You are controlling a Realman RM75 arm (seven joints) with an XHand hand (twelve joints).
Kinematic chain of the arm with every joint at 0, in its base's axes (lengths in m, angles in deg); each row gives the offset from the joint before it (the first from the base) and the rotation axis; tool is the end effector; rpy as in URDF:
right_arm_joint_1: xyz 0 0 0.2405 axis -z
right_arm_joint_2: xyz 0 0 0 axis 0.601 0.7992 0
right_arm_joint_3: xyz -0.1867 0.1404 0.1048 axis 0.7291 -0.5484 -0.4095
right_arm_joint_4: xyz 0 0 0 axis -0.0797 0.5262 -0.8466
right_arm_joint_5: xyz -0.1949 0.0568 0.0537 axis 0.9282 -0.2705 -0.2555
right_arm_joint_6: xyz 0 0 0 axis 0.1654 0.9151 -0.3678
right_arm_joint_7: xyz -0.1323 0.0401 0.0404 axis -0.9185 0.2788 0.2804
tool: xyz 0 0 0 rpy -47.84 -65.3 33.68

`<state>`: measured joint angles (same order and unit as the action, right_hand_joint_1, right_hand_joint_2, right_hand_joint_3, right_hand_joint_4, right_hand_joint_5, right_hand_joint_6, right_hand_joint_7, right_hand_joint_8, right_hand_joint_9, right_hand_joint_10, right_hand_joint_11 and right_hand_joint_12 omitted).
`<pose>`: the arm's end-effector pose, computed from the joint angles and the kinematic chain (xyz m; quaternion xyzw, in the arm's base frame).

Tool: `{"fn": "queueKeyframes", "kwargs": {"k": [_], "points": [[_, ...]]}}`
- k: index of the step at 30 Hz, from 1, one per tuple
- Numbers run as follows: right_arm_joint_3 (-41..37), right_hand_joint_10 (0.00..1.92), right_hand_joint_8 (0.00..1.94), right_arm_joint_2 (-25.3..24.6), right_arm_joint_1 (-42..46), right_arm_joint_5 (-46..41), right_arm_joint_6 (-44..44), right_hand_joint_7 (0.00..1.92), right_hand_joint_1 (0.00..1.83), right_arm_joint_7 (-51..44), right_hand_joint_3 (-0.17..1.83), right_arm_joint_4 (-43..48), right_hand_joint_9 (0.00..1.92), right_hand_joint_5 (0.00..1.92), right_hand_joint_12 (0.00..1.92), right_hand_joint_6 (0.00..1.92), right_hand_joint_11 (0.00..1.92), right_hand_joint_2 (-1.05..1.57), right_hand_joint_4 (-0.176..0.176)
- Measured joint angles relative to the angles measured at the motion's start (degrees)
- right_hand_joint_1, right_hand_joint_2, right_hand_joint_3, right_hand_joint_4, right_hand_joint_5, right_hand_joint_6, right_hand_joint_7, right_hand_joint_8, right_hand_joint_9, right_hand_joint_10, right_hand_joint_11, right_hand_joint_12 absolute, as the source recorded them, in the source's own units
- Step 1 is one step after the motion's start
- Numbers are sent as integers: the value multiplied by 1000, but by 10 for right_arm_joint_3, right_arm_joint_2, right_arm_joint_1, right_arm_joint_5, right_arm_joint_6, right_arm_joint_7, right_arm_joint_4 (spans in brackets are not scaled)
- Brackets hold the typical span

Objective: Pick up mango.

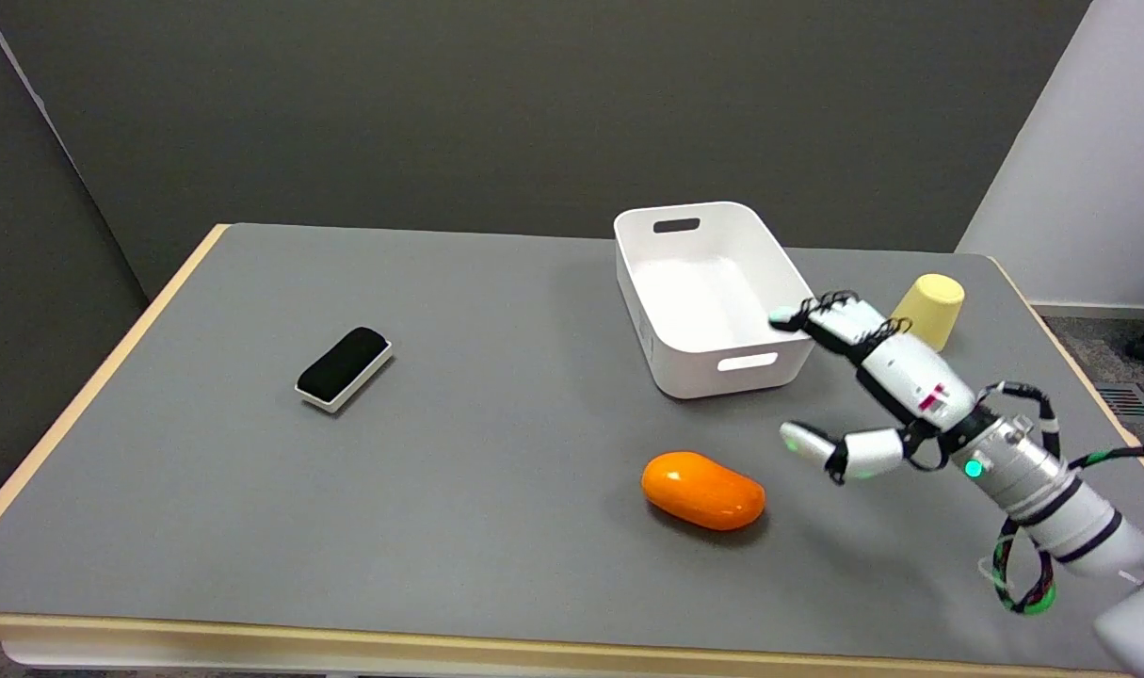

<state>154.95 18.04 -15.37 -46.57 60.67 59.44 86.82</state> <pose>-0.2676 -0.2201 0.4387 0.7978 -0.0692 0.1925 0.5671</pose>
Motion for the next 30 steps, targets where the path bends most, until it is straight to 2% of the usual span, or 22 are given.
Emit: {"fn": "queueKeyframes", "kwargs": {"k": [15, 30], "points": [[-4, 866, 478, -37, 99, 11, -46, 337, 602, -82, 836, 137, 159, 236, 1260, 475, 53, 623, -137], [46, 894, 499, -51, 84, 13, -113, 359, 608, -114, 840, 180, 188, 237, 1311, 478, 97, 623, -140]]}}
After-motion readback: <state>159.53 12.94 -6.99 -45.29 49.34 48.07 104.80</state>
